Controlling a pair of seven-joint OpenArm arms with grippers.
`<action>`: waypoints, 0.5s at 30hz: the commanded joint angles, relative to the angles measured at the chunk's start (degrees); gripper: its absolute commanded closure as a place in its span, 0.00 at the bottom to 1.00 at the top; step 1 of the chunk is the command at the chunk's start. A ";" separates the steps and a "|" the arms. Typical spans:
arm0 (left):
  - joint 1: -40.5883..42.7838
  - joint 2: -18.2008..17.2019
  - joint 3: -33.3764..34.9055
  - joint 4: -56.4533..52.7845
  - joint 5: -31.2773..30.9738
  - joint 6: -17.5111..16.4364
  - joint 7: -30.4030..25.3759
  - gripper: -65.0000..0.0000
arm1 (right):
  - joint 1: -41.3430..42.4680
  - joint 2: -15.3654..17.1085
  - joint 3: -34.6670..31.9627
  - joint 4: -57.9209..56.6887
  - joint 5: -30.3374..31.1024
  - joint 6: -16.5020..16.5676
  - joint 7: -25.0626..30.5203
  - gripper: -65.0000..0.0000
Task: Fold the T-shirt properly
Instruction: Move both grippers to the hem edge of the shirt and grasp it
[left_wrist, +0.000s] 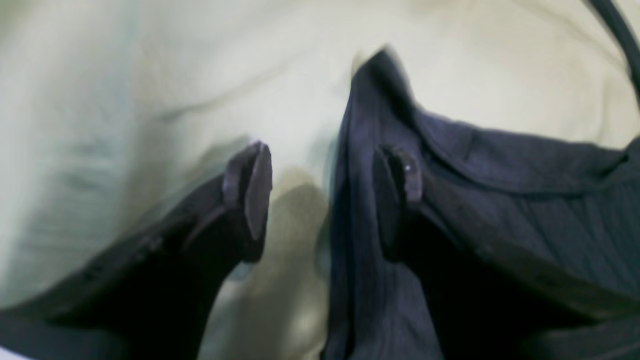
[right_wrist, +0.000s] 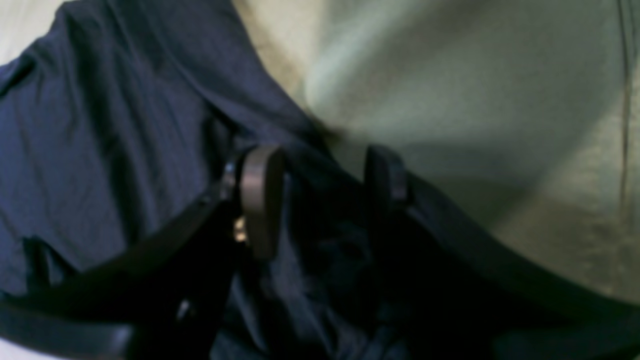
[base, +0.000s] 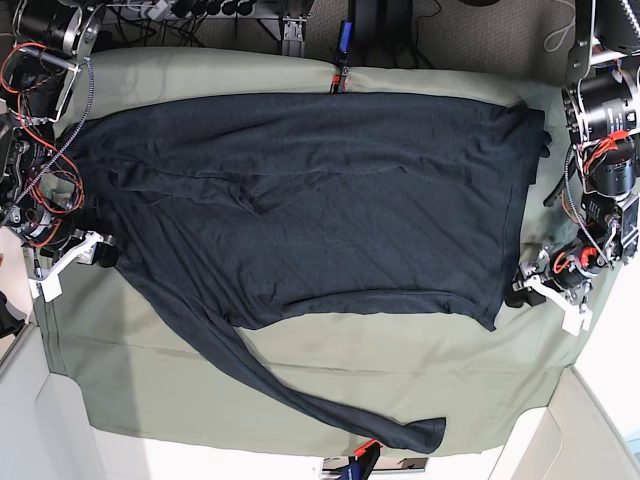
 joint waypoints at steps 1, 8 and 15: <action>-2.14 -0.44 -0.20 -0.02 -0.35 -0.48 -1.18 0.46 | 1.40 0.85 0.17 0.87 0.85 0.15 1.05 0.59; -2.01 2.10 -0.20 -0.74 2.40 -0.48 -1.09 0.46 | 1.40 0.85 0.17 0.87 0.87 0.15 1.05 0.59; -2.78 2.54 -0.20 -0.72 1.57 -0.68 -1.14 0.46 | 1.40 0.85 0.17 0.85 2.16 0.15 1.05 0.59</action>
